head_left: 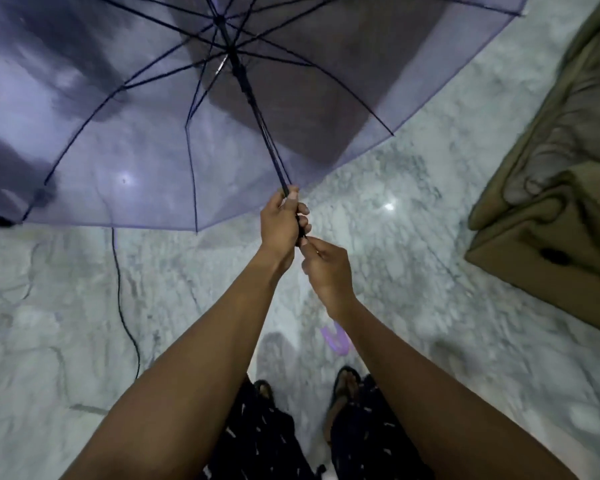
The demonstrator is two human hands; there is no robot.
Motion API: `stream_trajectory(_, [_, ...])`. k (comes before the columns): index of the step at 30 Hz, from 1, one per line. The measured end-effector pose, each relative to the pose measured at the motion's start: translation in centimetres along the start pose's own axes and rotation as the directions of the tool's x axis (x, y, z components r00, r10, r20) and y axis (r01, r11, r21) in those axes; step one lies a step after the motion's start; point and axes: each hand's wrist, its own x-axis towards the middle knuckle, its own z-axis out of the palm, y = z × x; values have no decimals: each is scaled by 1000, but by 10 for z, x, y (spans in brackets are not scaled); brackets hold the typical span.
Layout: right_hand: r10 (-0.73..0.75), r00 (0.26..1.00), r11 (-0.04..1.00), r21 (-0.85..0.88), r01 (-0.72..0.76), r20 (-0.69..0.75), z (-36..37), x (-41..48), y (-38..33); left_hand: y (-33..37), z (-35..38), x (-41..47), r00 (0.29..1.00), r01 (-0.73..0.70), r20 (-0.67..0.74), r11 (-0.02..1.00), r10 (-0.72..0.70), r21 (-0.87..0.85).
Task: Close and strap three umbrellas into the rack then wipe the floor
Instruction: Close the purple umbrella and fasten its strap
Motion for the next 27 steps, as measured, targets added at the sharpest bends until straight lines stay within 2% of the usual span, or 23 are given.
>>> stream_trajectory(5, [15, 987, 998, 70, -4, -158, -30, -49, -67, 63, 32, -43, 973, -54, 225, 999, 52, 3])
stream_trajectory(9, [2, 953, 983, 177, 55, -304, -39, -90, -104, 97, 48, -74, 912, -73, 403, 997, 76, -23])
stream_trajectory(12, [41, 959, 964, 263, 35, -281, -39, -129, -121, 117, 46, -99, 857, -109, 507, 994, 89, 9])
stream_trajectory(15, [69, 949, 977, 213, -3, -306, -40, -168, -129, 131, 34, -125, 793, -232, 594, 969, 138, 85])
stream_trajectory(17, [80, 895, 972, 235, 29, -440, -46, -194, -136, 138, 27, -142, 734, -366, 651, 920, 192, 142])
stream_trajectory(19, [93, 791, 959, 267, 91, -605, -57, -225, -145, 142, 23, -166, 644, -493, 730, 854, 228, 168])
stream_trajectory(22, [114, 610, 908, 331, 257, -784, -79, -278, -161, 143, 25, -212, 440, -677, 869, 719, 225, 157])
stream_trajectory(24, [183, 483, 825, 401, 398, -856, -98, -319, -166, 145, 29, -248, 260, -802, 948, 587, 184, 106])
stream_trajectory(27, [312, 307, 627, 438, 644, -899, -130, -382, -158, 144, 34, -293, -36, -925, 996, 374, 78, -63])
